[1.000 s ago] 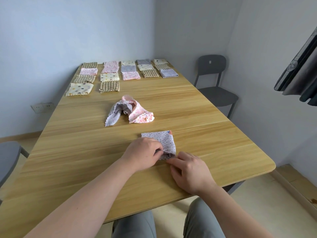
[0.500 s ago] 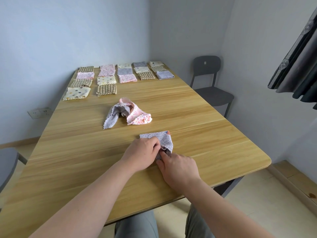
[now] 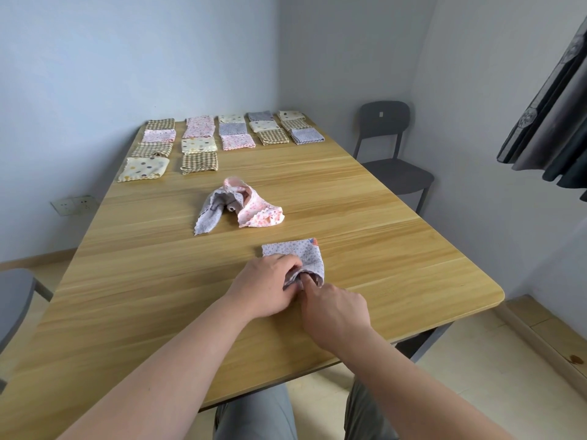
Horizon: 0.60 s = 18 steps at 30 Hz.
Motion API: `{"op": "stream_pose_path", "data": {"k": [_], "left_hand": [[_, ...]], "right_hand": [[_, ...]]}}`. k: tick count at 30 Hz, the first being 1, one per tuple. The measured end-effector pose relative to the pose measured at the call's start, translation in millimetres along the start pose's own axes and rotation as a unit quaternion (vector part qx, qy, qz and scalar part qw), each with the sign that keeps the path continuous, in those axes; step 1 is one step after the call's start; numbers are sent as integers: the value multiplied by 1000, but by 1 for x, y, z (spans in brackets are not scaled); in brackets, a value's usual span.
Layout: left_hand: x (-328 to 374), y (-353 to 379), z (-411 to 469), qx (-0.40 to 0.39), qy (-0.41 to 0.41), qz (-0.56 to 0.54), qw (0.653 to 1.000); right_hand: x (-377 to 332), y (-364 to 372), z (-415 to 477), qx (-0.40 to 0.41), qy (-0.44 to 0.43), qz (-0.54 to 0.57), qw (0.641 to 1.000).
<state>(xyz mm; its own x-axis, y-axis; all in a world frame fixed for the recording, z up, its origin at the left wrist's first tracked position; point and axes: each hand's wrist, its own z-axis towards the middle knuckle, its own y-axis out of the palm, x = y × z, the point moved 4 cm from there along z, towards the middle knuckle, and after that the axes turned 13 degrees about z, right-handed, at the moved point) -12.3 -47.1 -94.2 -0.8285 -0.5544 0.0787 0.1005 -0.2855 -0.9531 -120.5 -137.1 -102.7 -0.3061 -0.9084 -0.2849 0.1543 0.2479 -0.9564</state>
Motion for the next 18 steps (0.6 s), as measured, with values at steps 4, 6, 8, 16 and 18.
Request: {"op": "stream_pose_path", "data": {"k": [4, 6, 8, 16, 18], "left_hand": [[-1, 2, -2, 12, -6, 5, 1000], [-1, 2, -3, 20, -10, 0, 1000], [-1, 2, -4, 25, -12, -11, 1000], [-1, 5, -5, 41, 5, -15, 999], [-1, 7, -4, 41, -7, -20, 999]], "right_hand": [[8, -6, 4, 3, 49, -6, 999], [10, -9, 1, 4, 62, -8, 998], [8, -8, -2, 4, 64, -13, 998], [2, -13, 6, -35, 72, 12, 997], [3, -14, 4, -30, 88, 31, 995]]}}
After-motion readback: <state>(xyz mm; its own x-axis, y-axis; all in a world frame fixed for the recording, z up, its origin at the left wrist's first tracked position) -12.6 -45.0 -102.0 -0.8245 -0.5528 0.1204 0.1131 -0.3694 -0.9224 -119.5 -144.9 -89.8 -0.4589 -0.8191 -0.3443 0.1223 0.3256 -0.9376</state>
